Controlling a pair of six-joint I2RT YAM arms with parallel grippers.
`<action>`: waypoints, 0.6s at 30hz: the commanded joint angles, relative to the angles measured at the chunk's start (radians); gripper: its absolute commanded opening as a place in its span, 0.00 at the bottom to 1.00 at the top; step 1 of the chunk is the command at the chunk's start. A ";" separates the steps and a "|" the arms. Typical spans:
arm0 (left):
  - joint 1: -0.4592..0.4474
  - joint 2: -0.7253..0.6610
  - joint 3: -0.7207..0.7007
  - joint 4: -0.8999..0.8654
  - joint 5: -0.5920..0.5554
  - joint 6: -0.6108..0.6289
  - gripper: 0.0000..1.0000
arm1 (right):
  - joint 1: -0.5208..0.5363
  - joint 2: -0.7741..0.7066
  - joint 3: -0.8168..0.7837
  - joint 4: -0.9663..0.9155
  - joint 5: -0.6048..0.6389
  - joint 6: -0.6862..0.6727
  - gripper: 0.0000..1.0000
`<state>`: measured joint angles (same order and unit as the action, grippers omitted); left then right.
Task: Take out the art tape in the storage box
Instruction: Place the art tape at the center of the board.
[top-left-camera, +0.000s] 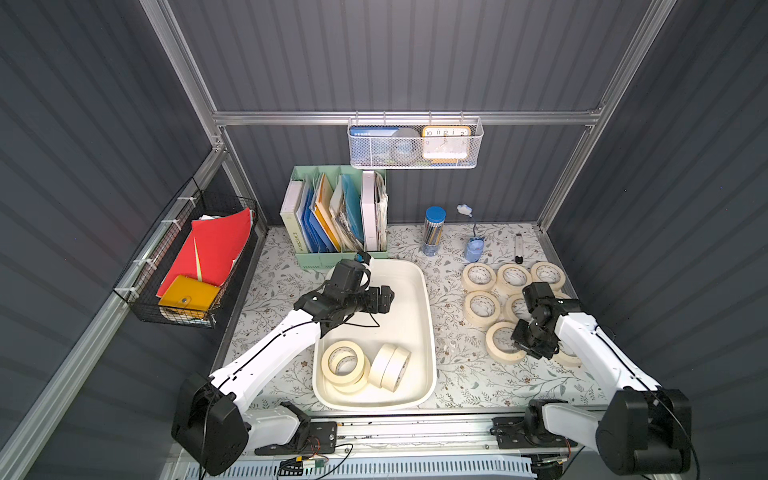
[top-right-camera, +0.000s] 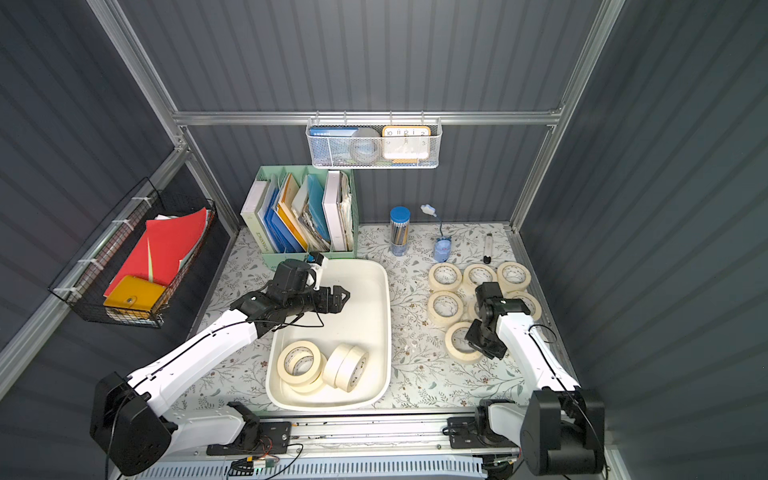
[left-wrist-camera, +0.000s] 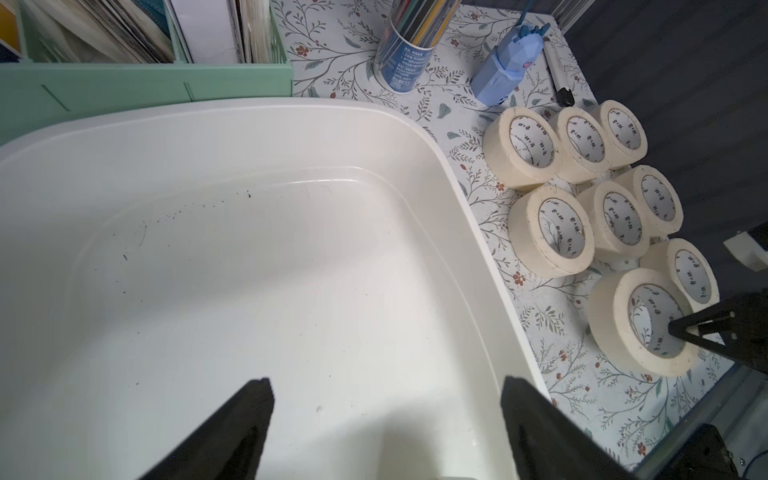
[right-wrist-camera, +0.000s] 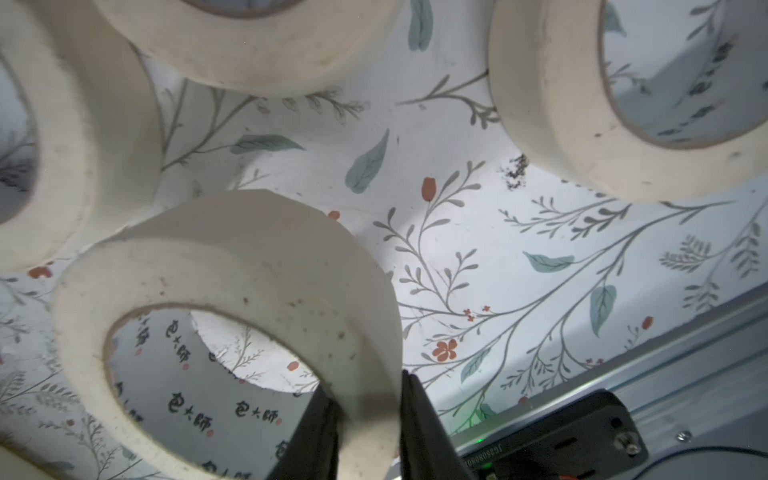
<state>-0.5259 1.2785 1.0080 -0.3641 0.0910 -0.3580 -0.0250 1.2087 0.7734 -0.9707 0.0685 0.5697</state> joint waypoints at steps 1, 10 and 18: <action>-0.002 -0.029 -0.033 0.030 0.022 0.024 0.92 | -0.035 -0.004 -0.038 0.073 -0.006 0.040 0.00; 0.000 -0.043 -0.064 0.045 0.015 0.027 0.92 | -0.171 -0.029 -0.093 0.151 0.050 0.028 0.00; 0.000 -0.025 -0.066 0.059 0.028 0.019 0.92 | -0.260 0.014 -0.108 0.199 0.036 -0.010 0.00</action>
<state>-0.5259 1.2530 0.9531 -0.3225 0.1032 -0.3523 -0.2745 1.2015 0.6746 -0.8165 0.0906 0.5739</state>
